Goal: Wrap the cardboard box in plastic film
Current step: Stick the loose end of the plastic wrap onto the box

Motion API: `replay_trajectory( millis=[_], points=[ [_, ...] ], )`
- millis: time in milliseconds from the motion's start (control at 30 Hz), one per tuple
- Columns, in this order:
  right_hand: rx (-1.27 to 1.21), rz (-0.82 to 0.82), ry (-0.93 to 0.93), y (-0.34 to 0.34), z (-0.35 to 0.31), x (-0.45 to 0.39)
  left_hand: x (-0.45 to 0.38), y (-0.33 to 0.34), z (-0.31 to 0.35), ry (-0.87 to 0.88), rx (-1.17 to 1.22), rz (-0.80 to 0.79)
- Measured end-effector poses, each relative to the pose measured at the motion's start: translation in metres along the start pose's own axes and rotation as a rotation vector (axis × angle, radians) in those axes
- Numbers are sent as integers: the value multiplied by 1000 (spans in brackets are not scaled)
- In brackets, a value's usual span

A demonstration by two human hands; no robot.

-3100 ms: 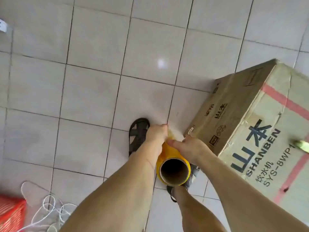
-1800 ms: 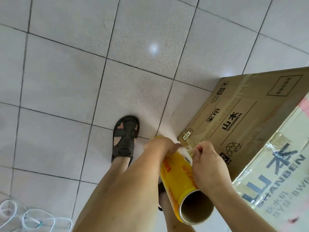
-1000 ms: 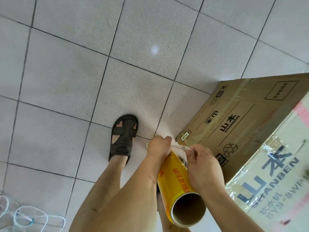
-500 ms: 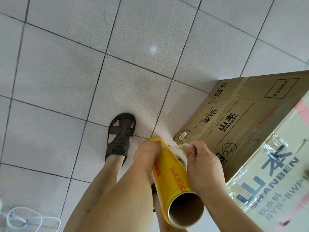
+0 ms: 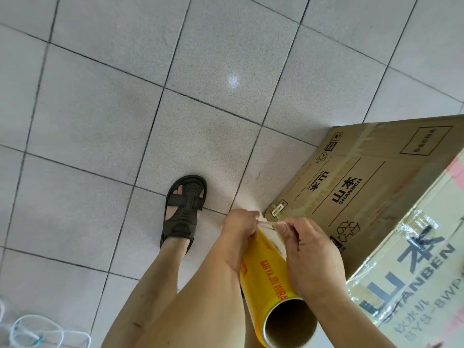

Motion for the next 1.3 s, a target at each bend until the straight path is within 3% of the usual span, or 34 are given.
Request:
replay_trajectory(
  millis=[100,333,467,800,967,1167,1300],
  points=[
    [108,15,25,-8,-1,-4,5,11,0,233,57,43],
    [411,-71,-9,-26,-5,3,0,26,-6,167,-128,1],
    [620,-154,-85,-41,-1,-6,-10,39,16,256,-209,-156],
    [807,-313,-239,-54,5,1,-23,72,19,268,-544,-324],
    [898,-355,-299,-57,6,1,-38,63,13,377,-811,-288],
    [985,-413,-400,-58,7,0,-49,68,-8,385,-1093,-188],
    [992,-440,-488,-55,9,-3,-47,73,-13,347,-1124,-176]
  ],
)
Point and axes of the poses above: each hand's wrist, its own x-axis away from the middle knuckle, its own y-axis out of the palm, z = x × y, the point moved 2 cm from there along -x, towards the middle knuckle, and after that the axes turned 14 degrees about x, right-handed, at the moved point
